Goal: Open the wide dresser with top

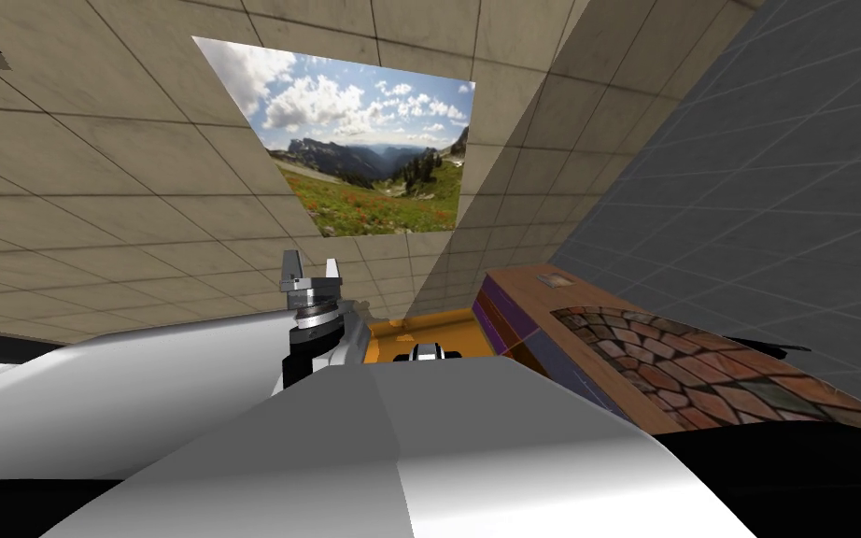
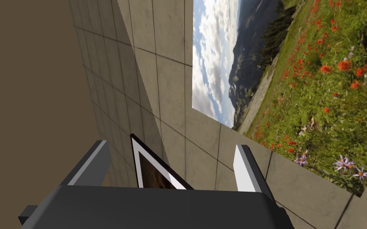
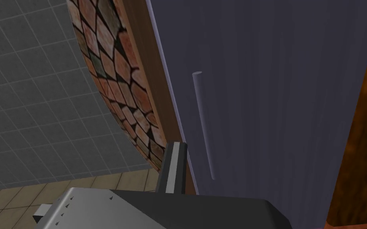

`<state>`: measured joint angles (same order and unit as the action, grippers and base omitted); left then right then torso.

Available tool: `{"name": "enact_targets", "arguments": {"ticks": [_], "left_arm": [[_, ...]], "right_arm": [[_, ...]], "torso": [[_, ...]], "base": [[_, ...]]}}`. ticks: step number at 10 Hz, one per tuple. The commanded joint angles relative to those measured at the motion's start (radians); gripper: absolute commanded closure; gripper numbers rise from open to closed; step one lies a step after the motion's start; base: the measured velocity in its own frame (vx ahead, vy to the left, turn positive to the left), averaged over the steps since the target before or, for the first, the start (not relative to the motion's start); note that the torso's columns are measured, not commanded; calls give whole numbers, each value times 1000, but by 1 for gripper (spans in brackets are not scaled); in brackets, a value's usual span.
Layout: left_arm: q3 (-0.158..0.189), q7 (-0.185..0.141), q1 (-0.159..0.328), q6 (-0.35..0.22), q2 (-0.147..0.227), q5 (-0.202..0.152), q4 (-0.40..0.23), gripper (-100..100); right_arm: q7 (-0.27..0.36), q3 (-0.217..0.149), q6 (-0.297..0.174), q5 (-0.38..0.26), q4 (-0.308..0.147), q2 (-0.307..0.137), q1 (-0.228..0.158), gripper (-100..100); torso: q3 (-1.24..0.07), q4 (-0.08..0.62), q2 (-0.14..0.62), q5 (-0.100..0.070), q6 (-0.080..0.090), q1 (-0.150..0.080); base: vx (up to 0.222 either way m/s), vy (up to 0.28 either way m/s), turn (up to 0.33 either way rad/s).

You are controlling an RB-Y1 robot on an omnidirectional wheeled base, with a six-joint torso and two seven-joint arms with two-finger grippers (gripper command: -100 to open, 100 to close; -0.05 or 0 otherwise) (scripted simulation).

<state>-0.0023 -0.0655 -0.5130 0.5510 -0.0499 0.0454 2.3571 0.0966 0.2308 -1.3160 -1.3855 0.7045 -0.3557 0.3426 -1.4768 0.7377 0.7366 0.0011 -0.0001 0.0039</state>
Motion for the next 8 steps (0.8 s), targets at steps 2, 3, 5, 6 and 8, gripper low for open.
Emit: {"name": "enact_targets", "arguments": {"ticks": [2,3,5,6,8], "left_arm": [[0,0,0,0,0,0,0,0],[0,0,0,0,0,0,0,0],[1,0,0,0,1,0,0,0],[1,0,0,0,1,0,0,0],[1,0,0,0,1,0,0,0]], "right_arm": [[2,1,3,0,9,-1,6,100],[1,0,1,-1,5,0,3,-100],[-1,-1,-2,-2,1,1,0,-100],[-2,-1,-3,-2,-2,1,-2,-100],[-2,-2,-4,-2,-3,1,-2,-100]], "torso": [[1,1,3,-1,0,-5],[1,1,2,-3,0,-11],[1,0,1,-5,0,-15],[0,0,1,-3,0,-8],[0,0,0,-1,0,-2]], "base": [[-20,138,-11],[-8,-78,0],[-7,-162,10],[54,-161,4],[27,-124,8]]}}
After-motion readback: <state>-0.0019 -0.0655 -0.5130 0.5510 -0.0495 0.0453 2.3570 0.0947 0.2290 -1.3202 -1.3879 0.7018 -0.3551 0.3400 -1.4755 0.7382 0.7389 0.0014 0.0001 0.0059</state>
